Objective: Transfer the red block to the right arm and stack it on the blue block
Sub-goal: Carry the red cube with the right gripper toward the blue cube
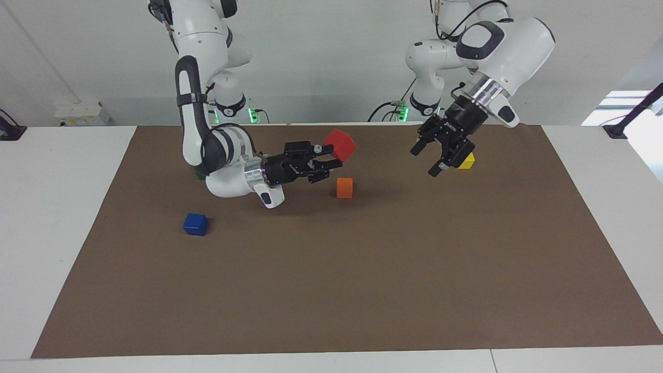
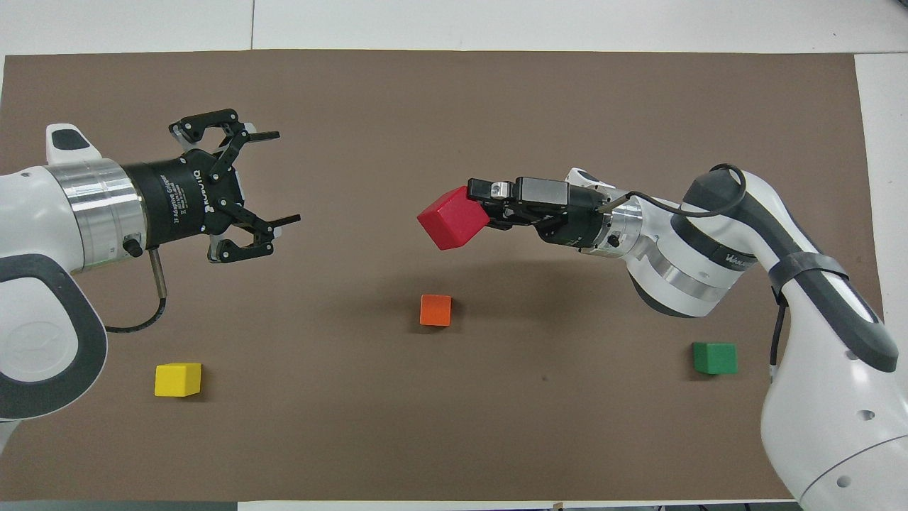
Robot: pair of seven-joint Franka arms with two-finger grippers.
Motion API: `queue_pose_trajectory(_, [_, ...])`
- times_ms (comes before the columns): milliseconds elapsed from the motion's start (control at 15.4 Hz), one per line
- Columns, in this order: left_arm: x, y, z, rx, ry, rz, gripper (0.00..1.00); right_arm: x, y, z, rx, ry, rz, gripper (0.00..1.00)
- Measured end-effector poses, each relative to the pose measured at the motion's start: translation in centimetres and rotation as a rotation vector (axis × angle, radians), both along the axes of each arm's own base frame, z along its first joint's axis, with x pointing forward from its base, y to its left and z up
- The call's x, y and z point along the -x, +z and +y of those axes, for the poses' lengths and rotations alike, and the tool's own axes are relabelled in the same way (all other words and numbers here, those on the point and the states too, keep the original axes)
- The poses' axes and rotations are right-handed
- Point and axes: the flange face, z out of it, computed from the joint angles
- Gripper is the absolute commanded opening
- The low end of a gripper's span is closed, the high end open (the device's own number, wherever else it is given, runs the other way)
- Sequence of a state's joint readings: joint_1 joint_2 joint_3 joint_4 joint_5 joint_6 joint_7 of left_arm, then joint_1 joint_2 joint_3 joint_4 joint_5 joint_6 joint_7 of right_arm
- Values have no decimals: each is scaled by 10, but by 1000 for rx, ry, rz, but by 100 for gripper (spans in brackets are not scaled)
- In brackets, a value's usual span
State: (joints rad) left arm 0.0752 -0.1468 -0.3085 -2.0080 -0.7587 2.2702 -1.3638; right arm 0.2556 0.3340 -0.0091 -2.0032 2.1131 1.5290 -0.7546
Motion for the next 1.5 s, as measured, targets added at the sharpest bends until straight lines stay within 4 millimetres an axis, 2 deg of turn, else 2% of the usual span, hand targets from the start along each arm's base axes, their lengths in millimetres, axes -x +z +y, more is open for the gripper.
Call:
queue_pose_trajectory(195, [-4, -9, 37, -113, -122, -36, 100, -10, 14, -8, 124, -8, 60, 0])
queue_pose_trajectory(325, [-4, -14, 67, -225, -232, -46, 100, -15, 39, -20, 253, -18, 100, 0])
queue_pose_trajectory(521, [-1, -13, 98, -353, -361, -29, 100, -18, 78, -47, 386, -8, 141, 0])
queue_pose_trajectory(846, [11, 2, 131, -555, -606, 51, 100, -33, 98, -113, 676, 19, 193, 0])
queue_pose_trajectory(1107, [22, 4, 173, -684, -871, 100, 100, -38, 115, -144, 958, 69, 255, 0])
queue_pose_trajectory(1172, [22, 4, 179, -713, -938, 86, 100, -38, 119, -149, 1019, 101, 281, 0])
queue_pose_trajectory(1302, [19, 3, 178, -745, -1039, 45, 100, -36, 122, -159, 1152, 177, 347, 0])
queue_pose_trajectory(1497, [18, -2, 170, -746, -1088, 32, 100, -27, 117, -171, 1316, 301, 433, 0])
